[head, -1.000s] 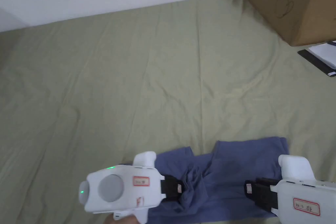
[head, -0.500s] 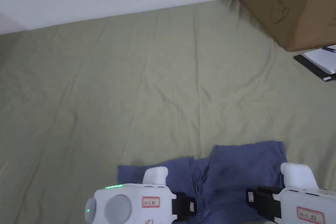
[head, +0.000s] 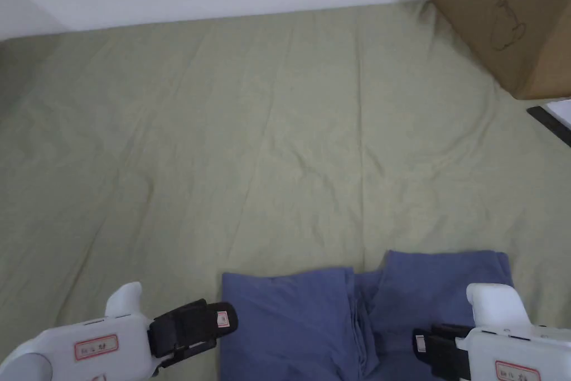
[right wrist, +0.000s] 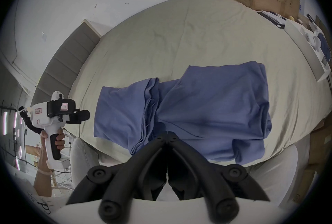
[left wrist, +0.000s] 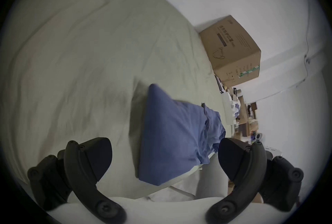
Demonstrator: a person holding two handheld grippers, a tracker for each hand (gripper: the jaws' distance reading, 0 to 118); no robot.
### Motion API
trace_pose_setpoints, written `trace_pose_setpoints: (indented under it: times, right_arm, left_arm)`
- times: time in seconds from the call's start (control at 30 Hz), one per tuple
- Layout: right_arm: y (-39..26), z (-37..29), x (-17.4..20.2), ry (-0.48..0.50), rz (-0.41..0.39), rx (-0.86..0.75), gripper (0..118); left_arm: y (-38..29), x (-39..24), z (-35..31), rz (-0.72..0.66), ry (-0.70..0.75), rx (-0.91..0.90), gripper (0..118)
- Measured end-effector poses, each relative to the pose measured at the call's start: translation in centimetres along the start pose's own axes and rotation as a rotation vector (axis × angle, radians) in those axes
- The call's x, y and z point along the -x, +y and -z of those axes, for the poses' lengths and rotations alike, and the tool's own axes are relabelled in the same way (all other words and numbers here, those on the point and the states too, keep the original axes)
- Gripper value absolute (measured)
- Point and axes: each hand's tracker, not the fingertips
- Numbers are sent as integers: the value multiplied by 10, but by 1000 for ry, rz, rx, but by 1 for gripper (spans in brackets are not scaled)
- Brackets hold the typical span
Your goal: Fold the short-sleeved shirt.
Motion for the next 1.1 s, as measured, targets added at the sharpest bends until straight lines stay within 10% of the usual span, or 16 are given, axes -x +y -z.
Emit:
trace_pose_setpoints:
  times: [0.27,0.4,0.43,1.1]
  right_arm:
    - [6,4,25,-29,-90,15,0]
    - [12,0,24,-29,-87,5,0]
    - [13,0,24,-31,-84,1,0]
    - [9,-32,17,-50,-56,-144,0]
  left_arm:
    - [5,28,57,-93,-241,69,111]
    - [11,36,70,-101,-200,120,55]
    - [11,36,74,-60,-95,146,11]
    - [43,53,-65,19,115,33,9]
